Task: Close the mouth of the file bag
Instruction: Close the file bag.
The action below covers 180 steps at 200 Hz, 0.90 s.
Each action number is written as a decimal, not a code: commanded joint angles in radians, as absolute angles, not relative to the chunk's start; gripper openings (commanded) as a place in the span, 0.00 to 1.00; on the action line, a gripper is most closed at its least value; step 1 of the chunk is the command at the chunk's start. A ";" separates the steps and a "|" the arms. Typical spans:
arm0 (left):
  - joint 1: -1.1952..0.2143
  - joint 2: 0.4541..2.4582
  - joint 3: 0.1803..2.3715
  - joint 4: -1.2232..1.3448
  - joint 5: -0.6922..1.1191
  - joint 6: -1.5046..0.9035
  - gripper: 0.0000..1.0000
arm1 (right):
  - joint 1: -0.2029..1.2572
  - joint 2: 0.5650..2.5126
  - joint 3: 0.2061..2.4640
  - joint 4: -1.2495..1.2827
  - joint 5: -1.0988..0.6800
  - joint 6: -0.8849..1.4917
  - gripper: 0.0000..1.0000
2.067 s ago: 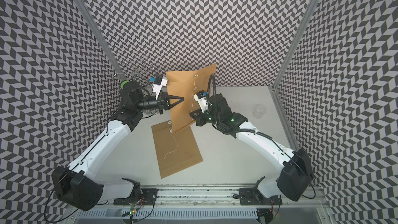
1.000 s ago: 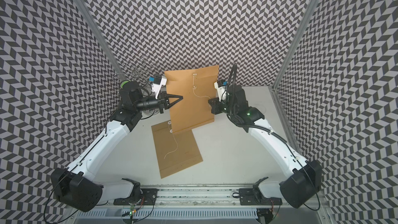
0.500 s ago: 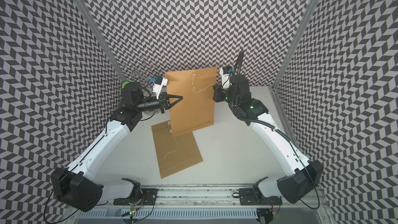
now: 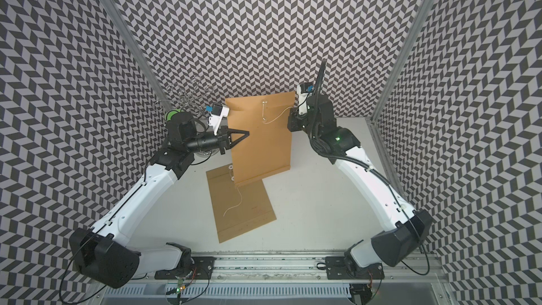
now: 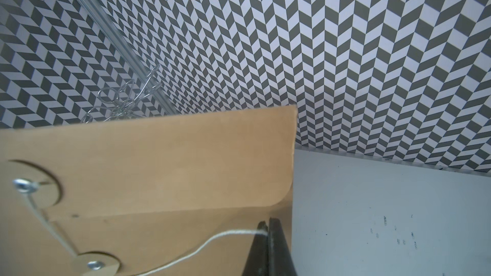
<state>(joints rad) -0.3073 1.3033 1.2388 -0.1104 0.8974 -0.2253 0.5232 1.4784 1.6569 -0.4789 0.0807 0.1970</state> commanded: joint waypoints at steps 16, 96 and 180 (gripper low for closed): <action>-0.311 1.308 1.253 -0.112 0.874 -0.230 0.00 | 0.542 1.500 1.710 -0.470 0.137 0.171 0.00; -0.314 1.301 1.229 -0.105 0.881 -0.232 0.00 | 0.557 1.551 1.799 -0.498 0.170 0.159 0.00; -0.328 1.300 1.217 -0.100 0.890 -0.241 0.00 | 0.590 1.615 1.899 -0.537 0.246 0.123 0.00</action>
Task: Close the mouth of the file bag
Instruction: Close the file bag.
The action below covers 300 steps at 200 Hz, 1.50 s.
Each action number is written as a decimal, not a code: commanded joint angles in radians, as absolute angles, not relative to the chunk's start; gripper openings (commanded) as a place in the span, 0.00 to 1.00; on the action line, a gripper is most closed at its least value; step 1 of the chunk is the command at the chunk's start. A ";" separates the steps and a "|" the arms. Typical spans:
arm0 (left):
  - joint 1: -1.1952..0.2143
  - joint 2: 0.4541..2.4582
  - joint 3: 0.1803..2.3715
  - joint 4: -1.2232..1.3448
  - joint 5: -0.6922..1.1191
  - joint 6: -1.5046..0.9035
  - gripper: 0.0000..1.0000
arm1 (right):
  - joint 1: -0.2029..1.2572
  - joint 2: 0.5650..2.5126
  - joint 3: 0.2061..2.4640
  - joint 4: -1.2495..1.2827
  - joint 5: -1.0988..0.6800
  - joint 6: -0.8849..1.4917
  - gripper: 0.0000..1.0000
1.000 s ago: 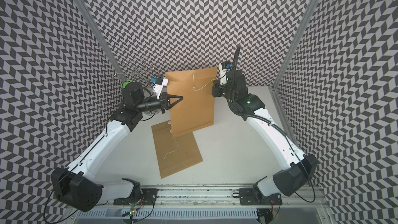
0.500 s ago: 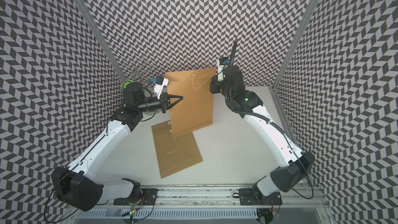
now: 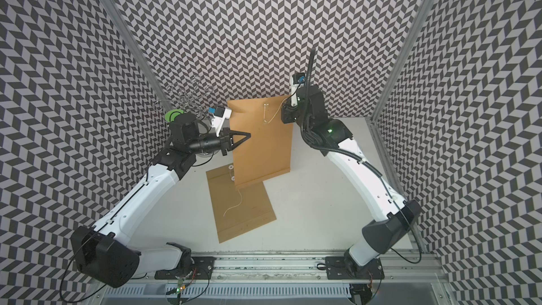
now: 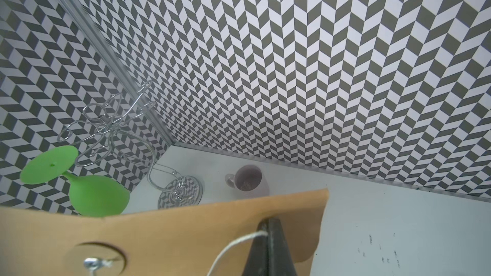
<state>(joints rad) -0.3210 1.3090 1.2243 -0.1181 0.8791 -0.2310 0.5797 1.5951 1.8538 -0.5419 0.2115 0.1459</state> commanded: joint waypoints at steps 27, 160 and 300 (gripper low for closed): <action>-0.334 1.305 1.203 -0.094 0.892 -0.248 0.00 | 0.602 1.635 1.928 -0.540 0.245 0.119 0.00; -0.347 1.315 1.164 -0.074 0.889 -0.300 0.00 | 0.677 1.684 1.962 -0.551 0.326 0.083 0.00; -0.343 1.316 1.132 -0.121 0.984 -0.417 0.00 | 0.539 1.718 1.997 -0.555 0.176 0.113 0.00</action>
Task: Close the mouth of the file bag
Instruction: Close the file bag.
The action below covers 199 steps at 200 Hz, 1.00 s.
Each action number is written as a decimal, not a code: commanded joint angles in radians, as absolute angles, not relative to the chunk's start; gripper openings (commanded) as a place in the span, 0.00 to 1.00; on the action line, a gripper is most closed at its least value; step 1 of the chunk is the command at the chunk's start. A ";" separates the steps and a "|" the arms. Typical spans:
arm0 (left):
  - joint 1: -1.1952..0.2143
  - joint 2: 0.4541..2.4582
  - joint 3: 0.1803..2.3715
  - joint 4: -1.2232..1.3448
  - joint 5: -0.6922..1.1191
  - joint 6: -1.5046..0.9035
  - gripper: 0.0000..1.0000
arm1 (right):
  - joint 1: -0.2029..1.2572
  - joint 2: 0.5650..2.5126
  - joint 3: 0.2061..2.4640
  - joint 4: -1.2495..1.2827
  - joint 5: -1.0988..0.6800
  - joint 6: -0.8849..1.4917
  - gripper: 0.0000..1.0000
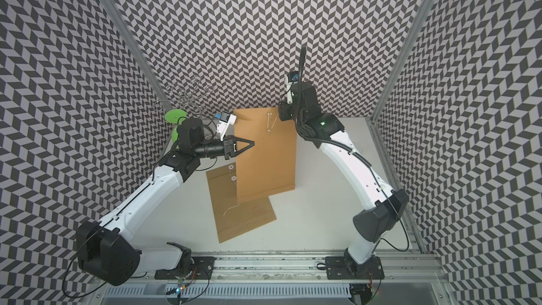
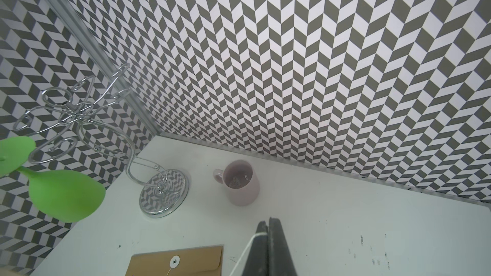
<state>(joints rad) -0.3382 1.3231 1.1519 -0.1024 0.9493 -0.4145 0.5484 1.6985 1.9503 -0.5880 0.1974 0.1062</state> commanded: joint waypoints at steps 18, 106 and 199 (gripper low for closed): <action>-0.346 1.319 1.124 -0.120 0.974 -0.417 0.00 | 0.544 1.725 2.017 -0.559 0.134 0.125 0.00; -0.368 1.368 1.100 -0.089 0.928 -0.433 0.00 | 0.663 1.760 2.078 -0.580 0.155 0.118 0.00; -0.364 1.377 1.090 -0.034 0.897 -0.473 0.00 | 0.782 1.769 2.037 -0.573 0.103 0.148 0.00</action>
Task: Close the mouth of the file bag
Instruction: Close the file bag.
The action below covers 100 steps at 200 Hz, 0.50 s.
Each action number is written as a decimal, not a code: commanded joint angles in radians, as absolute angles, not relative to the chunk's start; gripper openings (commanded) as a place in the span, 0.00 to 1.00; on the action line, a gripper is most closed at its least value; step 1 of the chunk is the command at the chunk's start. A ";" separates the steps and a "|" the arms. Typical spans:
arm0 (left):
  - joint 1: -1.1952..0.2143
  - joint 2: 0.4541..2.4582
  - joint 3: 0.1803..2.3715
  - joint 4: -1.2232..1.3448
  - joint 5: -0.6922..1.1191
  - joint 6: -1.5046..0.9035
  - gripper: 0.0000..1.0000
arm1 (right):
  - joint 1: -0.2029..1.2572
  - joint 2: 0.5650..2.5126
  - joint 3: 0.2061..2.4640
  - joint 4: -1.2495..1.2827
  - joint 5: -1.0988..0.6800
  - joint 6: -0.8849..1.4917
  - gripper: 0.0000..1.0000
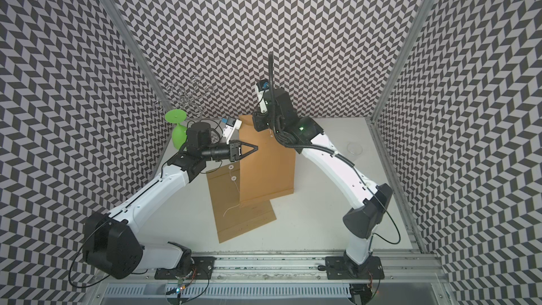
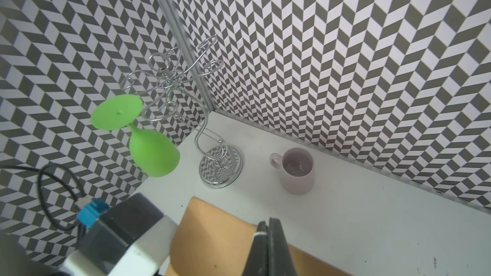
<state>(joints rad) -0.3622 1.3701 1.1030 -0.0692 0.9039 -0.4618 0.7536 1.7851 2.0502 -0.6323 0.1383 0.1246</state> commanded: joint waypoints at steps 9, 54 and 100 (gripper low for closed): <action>-0.360 1.379 1.093 -0.025 0.893 -0.481 0.00 | 0.792 1.761 2.023 -0.569 0.093 0.155 0.00; -0.332 1.395 1.149 0.009 0.879 -0.512 0.00 | 0.804 1.695 1.936 -0.542 0.038 0.175 0.00; -0.280 1.403 1.199 0.022 0.883 -0.523 0.00 | 0.804 1.628 1.803 -0.493 -0.061 0.207 0.00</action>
<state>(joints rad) -0.3042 1.4082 1.1393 -0.0311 0.8822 -0.5163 0.7982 1.6882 1.8439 -0.5743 0.0101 0.1795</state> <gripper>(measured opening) 0.055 0.047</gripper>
